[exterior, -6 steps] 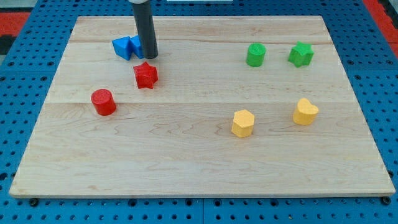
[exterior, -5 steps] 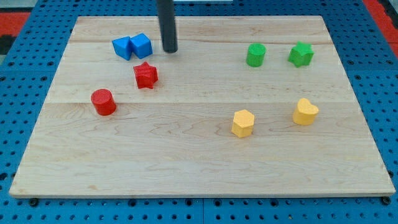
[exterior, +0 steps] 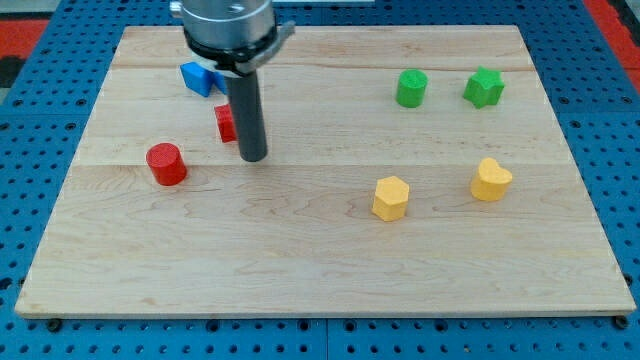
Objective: Place the red star bottom right to the blue cube
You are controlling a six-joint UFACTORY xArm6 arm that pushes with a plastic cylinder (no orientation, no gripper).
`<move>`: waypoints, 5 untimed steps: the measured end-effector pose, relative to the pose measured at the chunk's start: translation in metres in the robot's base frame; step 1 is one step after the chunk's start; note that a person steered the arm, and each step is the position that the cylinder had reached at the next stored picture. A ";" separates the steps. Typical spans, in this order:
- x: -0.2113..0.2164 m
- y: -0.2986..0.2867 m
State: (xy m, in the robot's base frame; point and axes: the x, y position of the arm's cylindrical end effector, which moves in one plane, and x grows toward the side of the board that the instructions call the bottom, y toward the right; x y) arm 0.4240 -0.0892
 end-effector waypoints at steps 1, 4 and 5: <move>-0.018 -0.019; 0.033 0.021; 0.108 0.022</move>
